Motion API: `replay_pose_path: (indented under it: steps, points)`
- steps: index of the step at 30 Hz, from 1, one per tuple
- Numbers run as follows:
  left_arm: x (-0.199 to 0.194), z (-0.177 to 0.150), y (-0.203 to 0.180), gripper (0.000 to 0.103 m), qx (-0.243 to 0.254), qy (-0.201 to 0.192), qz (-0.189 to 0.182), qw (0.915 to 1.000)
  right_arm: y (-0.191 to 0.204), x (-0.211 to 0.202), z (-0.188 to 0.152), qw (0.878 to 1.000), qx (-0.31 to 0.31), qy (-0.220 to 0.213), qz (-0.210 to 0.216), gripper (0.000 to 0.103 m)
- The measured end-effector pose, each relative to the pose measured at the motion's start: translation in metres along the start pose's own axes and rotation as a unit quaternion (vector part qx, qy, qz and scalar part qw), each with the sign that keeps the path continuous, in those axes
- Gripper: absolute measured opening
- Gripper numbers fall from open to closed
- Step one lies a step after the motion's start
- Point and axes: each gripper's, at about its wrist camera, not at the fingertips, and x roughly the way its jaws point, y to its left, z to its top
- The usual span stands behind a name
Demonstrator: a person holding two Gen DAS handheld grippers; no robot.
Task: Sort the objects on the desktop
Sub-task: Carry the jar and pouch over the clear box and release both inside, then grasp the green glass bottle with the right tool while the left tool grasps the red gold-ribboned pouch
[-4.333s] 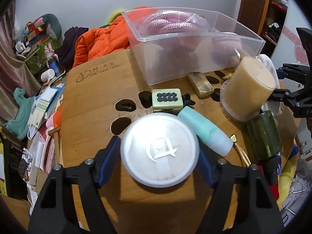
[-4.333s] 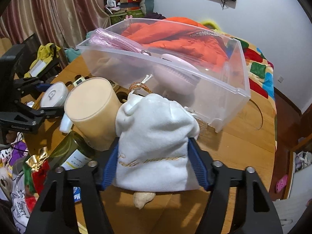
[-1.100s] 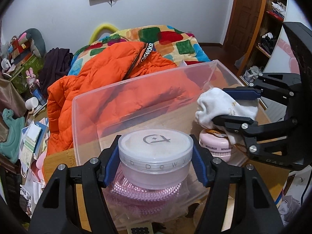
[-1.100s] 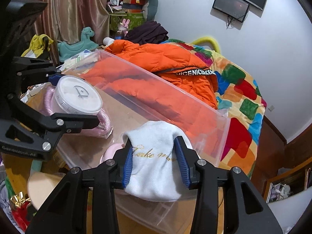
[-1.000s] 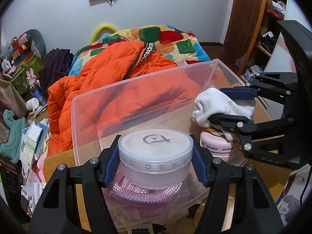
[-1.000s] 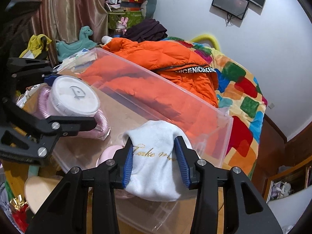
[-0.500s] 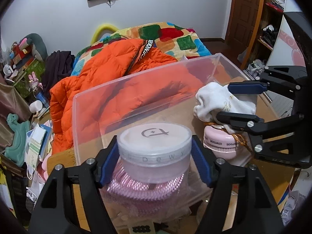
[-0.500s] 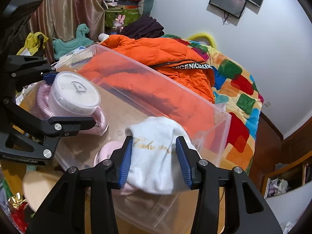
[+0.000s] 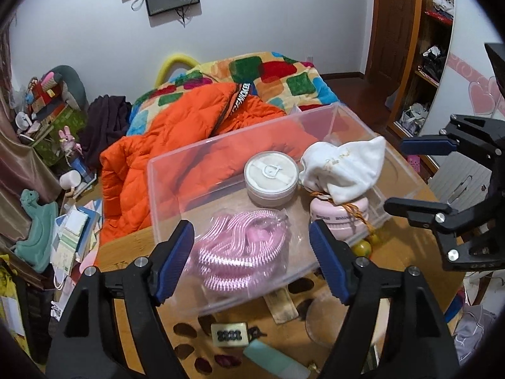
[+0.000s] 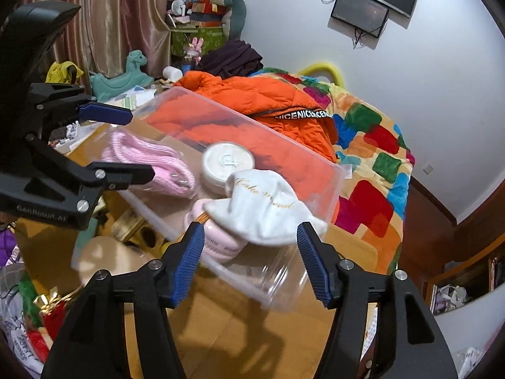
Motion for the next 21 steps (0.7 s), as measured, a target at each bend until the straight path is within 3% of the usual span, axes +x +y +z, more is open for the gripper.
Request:
replay_pose_path:
  steps: [8,17,21]
  points:
    - [-0.044,-0.018,0.002,0.088,-0.011,-0.033,0.016,0.9992,0.01,-0.038,-0.019,0.999,0.017,-0.03,-0.004,0.067]
    - [-0.071,-0.064,0.014,0.089,-0.043,-0.038,0.015,0.9983,0.024,-0.063,-0.053,0.998,0.038,-0.057,0.007,0.068]
    - [-0.075,-0.089,0.01,0.089,-0.035,-0.038,0.027,0.9983,0.032,-0.063,-0.073,0.997,0.042,-0.059,0.011,0.068]
